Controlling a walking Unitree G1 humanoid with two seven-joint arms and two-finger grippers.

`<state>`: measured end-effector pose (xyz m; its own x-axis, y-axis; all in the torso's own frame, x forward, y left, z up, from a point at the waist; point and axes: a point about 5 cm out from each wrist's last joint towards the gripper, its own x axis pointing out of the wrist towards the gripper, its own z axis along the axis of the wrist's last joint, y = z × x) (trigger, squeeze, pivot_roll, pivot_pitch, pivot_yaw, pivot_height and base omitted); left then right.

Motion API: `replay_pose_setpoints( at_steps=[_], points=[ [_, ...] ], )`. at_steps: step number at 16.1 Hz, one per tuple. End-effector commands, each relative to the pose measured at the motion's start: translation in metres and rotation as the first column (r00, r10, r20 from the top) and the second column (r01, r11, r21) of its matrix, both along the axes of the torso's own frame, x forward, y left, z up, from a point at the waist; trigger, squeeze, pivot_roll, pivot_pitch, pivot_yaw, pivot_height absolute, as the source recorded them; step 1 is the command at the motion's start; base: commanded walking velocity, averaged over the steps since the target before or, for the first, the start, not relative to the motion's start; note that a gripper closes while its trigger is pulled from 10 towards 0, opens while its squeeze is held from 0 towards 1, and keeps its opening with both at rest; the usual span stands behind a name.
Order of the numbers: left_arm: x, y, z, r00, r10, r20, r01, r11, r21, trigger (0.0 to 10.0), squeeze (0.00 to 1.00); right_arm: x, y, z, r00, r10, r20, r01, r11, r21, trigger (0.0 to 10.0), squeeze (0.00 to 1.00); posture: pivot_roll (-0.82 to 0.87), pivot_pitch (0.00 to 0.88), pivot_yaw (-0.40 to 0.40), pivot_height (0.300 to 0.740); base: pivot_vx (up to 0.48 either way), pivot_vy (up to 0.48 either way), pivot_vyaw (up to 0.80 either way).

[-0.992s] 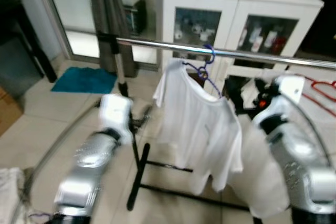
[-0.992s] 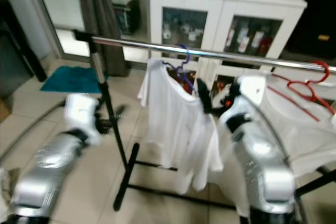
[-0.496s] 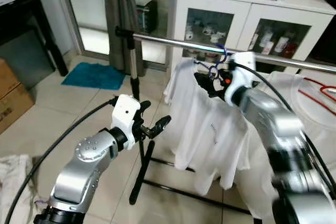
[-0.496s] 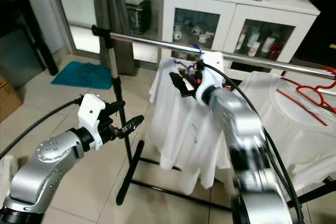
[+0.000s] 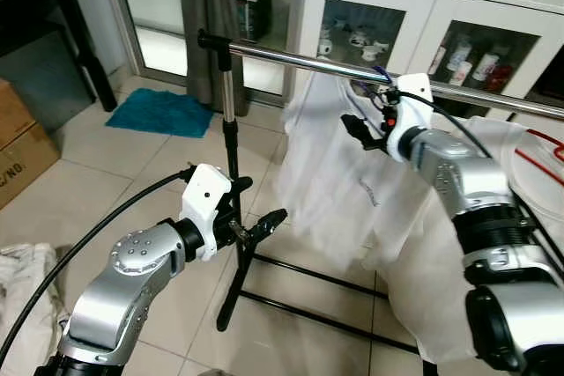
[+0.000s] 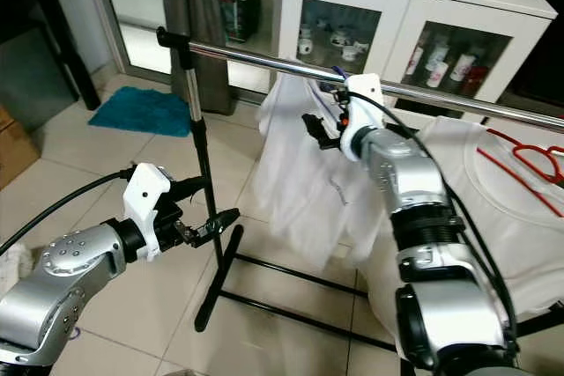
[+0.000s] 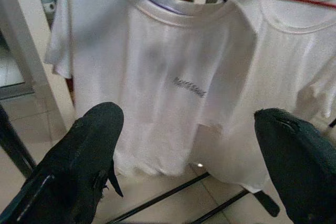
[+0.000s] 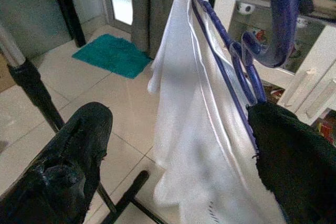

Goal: Hang hanger

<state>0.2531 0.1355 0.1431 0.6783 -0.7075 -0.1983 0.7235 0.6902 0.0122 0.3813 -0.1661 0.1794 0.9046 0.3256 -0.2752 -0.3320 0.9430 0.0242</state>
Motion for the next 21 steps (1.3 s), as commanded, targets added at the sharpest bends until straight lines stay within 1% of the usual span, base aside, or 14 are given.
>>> replay_pose_setpoints(
  at_steps=[1,2,4,5,6,10,11,12,13,14,16,17,18,21],
  points=[
    [-0.002,-0.004,0.002,0.999,-0.039,-0.002,0.039,0.999,0.004,10.0,0.58,0.000,-0.006,0.003,1.000,0.014,-0.005,-0.014,1.000,-0.003,10.0,1.00,0.09,0.036,-0.040,0.740,0.000,0.000,0.00],
    [0.000,-0.004,0.003,0.999,-0.046,-0.002,0.046,0.999,0.007,10.0,0.55,-0.004,-0.006,0.009,0.998,0.067,0.003,-0.067,0.998,0.000,10.0,1.00,0.09,0.026,-0.027,0.740,0.000,0.000,0.00],
    [0.001,-0.005,0.004,0.998,-0.055,-0.001,0.055,0.998,0.008,10.0,0.51,-0.009,-0.009,0.012,0.994,0.107,0.001,-0.107,0.994,-0.014,10.0,1.00,0.09,0.023,-0.024,0.740,0.000,0.000,0.00],
    [0.001,-0.005,0.003,0.998,-0.063,0.002,0.063,0.998,0.024,10.0,0.44,-0.015,-0.014,0.012,0.991,0.134,-0.015,-0.135,0.990,-0.030,10.0,1.00,0.08,0.014,-0.020,0.740,0.000,0.000,0.00],
    [0.002,-0.005,0.002,0.998,-0.067,0.003,0.067,0.997,0.032,10.0,0.40,-0.019,-0.018,0.012,0.989,0.146,-0.027,-0.147,0.988,-0.036,10.0,1.00,0.08,0.009,-0.017,0.740,0.000,0.000,0.00],
    [0.003,-0.010,0.004,0.993,-0.114,0.011,0.114,0.993,0.018,10.0,0.36,-0.021,-0.029,0.013,0.992,0.119,-0.035,-0.119,0.993,-0.019,10.0,1.00,0.07,0.000,-0.009,0.740,0.000,0.000,0.00],
    [0.004,-0.013,0.005,0.990,-0.143,0.018,0.143,0.989,0.032,10.0,0.29,-0.015,-0.028,0.013,0.996,0.079,-0.031,-0.079,0.997,0.013,10.0,1.00,0.07,0.000,-0.001,0.740,0.000,0.000,0.00],
    [0.006,-0.015,0.005,0.987,-0.161,0.024,0.159,0.986,0.045,10.0,0.16,-0.009,-0.027,0.010,0.998,0.049,-0.038,-0.048,0.998,0.029,10.0,0.72,0.07,0.000,0.001,0.740,0.000,0.000,0.00],
    [0.008,-0.016,0.006,0.986,-0.165,0.025,0.164,0.985,0.044,10.0,0.09,-0.004,-0.025,0.009,0.998,0.039,-0.041,-0.039,0.999,0.019,10.0,0.00,0.07,0.000,0.001,0.740,0.000,0.000,0.00],
    [0.011,-0.018,0.008,0.986,-0.166,0.032,0.165,0.985,0.043,10.0,0.04,0.002,-0.019,0.006,0.998,0.040,-0.048,-0.039,0.999,0.017,10.0,0.00,0.08,0.000,-0.001,0.740,0.000,0.000,0.00],
    [0.013,-0.019,0.009,0.985,-0.167,0.037,0.165,0.985,0.041,10.0,0.03,0.006,-0.013,0.002,0.996,0.054,-0.065,-0.054,0.999,0.002,10.0,0.00,0.08,0.000,-0.004,0.740,0.000,0.000,0.00],
    [0.013,-0.019,0.009,0.985,-0.170,0.037,0.169,0.985,0.041,10.0,0.02,0.009,-0.011,-0.001,0.995,0.054,-0.080,-0.054,0.999,-0.002,3.6,0.00,0.08,0.006,-0.011,0.740,0.000,0.000,0.00],
    [0.012,-0.019,0.009,0.984,-0.174,0.039,0.173,0.984,0.041,10.0,0.02,0.013,-0.008,-0.002,0.994,0.055,-0.094,-0.054,0.998,0.006,0.0,0.00,0.08,0.009,-0.016,0.740,0.000,0.000,0.00],
    [0.012,-0.017,0.008,0.986,-0.160,0.038,0.159,0.986,0.040,10.0,0.01,0.017,-0.008,-0.002,0.993,0.049,-0.109,-0.049,0.999,0.006,0.0,0.00,0.09,0.016,-0.030,0.740,0.000,0.000,0.00]
  ],
)
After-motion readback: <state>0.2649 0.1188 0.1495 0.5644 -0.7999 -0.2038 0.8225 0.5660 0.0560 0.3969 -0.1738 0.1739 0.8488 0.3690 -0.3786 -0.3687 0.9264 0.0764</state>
